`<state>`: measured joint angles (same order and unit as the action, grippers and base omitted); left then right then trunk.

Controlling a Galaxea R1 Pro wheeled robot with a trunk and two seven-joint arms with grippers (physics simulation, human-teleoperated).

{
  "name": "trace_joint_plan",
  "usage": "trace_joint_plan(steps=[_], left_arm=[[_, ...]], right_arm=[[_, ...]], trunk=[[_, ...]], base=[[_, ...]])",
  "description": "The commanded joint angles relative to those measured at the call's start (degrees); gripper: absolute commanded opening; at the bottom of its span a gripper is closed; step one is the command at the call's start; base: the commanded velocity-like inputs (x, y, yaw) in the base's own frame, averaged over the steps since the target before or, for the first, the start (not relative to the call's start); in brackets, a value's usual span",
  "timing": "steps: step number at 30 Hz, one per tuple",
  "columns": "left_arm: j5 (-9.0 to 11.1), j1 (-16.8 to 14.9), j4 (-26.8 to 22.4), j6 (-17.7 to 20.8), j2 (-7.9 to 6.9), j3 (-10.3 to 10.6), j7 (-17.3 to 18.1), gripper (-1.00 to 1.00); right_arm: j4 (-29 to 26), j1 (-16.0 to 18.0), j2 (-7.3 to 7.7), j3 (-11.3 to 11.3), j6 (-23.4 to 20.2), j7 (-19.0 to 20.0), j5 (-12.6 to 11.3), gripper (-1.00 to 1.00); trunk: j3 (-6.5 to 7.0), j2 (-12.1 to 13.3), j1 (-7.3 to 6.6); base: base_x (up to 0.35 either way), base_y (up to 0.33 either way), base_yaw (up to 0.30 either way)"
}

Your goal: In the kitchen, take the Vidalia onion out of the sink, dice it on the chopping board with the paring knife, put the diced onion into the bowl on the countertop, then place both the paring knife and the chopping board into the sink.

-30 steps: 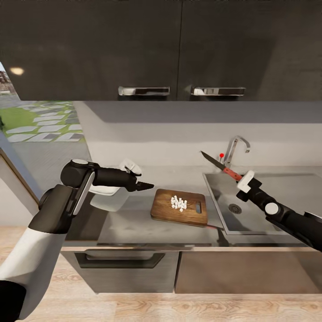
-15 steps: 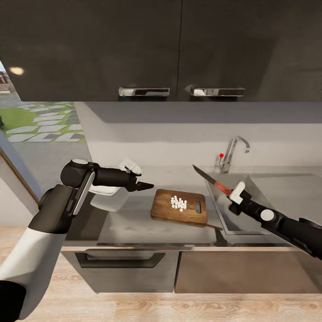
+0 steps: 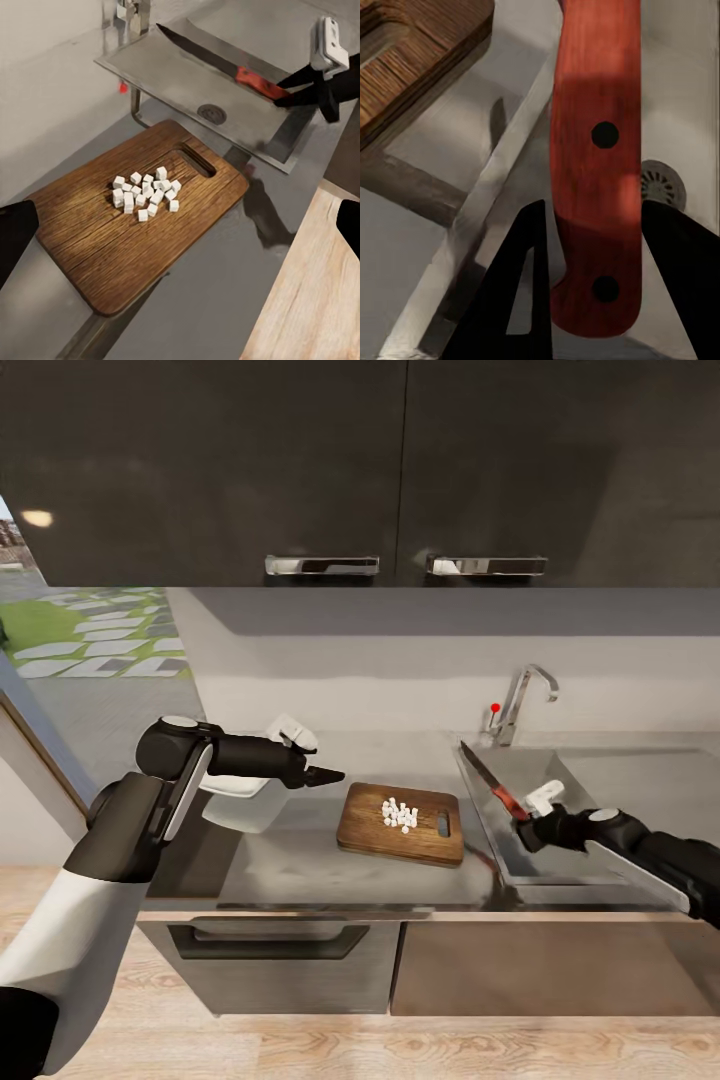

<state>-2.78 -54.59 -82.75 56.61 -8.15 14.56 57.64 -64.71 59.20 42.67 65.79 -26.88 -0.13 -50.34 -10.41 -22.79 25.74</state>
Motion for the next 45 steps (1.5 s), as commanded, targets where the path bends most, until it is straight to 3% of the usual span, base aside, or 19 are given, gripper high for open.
trace_joint_plan(steps=[1,4,5,11,15,21,25,27,31,34,40,45], left_arm=[[-0.3,-0.1,0.0,0.4,-0.02,0.0,0.4,1.0],[-0.3,-0.1,0.0,0.3,-0.02,0.0,0.3,1.0],[-0.3,-0.1,0.0,0.3,-0.02,0.0,0.3,1.0],[-0.3,-0.1,0.0,0.3,-0.02,0.0,0.4,1.0],[-0.3,-0.1,0.0,0.3,-0.02,0.0,0.4,1.0],[-0.3,-0.1,0.0,0.2,-0.02,0.0,0.4,1.0],[-0.3,-0.1,0.1,0.2,-0.02,-0.1,0.4,1.0],[-0.3,-0.1,0.3,0.2,-0.02,-0.1,0.4,1.0],[-0.3,-0.1,0.4,0.1,-0.02,-0.1,0.4,1.0],[-0.3,-0.1,0.4,0.1,-0.02,-0.1,0.4,1.0],[-0.3,-0.1,0.4,0.1,-0.02,-0.1,0.4,1.0],[-0.3,-0.1,0.8,0.1,0.03,0.0,0.4,1.0]], right_arm=[[-0.1,0.1,0.05,-1.3,-1.9,0.1,-0.4,-1.0],[-0.1,0.1,0.05,-7.2,-10.4,0.3,-0.8,-1.0],[-0.1,0.1,0.05,-9.2,-16.1,0.4,-0.9,-1.0],[0.1,0.1,0.05,-13.6,-20.5,0.4,-1.0,-1.0],[0.3,0.1,0.05,-14.9,-21.2,0.4,-1.1,-1.0],[0.9,0.1,0.05,-15.5,-26.0,0.4,-1.2,-1.0],[4.4,0.1,0.05,-16.1,-27.8,0.4,-1.2,-1.0],[7.3,0.1,0.0,-17.3,-28.0,0.4,-1.2,-1.0],[12.4,0.1,-0.47,-22.2,-28.1,0.4,-1.2,-1.0],[14.4,0.1,-1.12,-24.0,-28.2,0.3,-1.3,-1.0],[18.1,0.1,-3.0,-25.0,-28.2,-0.2,-1.2,-1.0],[18.9,0.1,-3.48,-25.3,-28.1,-0.4,-1.2,-1.0]], trunk=[[-0.13,-0.1,0.04],[-0.13,-0.1,0.04],[-0.13,-0.1,0.04],[-0.13,-0.1,0.04],[-0.13,-0.1,0.04],[-0.13,-0.1,0.04],[-0.13,-0.1,0.04],[-0.13,-0.1,0.04],[-0.13,-0.1,0.04],[-0.13,-0.1,0.04],[-0.13,-0.1,0.04],[-0.13,-0.1,0.04]], base=[[0.0,0.0,0.0],[0.0,0.0,0.0],[0.0,0.0,0.0],[0.0,0.0,0.0],[0.0,0.0,0.0],[0.0,0.0,0.0],[0.0,0.0,0.0],[0.0,0.0,0.0],[0.0,0.0,0.0],[0.0,0.0,0.0],[0.042,0.0,0.0],[0.152,-0.04,0.0]])
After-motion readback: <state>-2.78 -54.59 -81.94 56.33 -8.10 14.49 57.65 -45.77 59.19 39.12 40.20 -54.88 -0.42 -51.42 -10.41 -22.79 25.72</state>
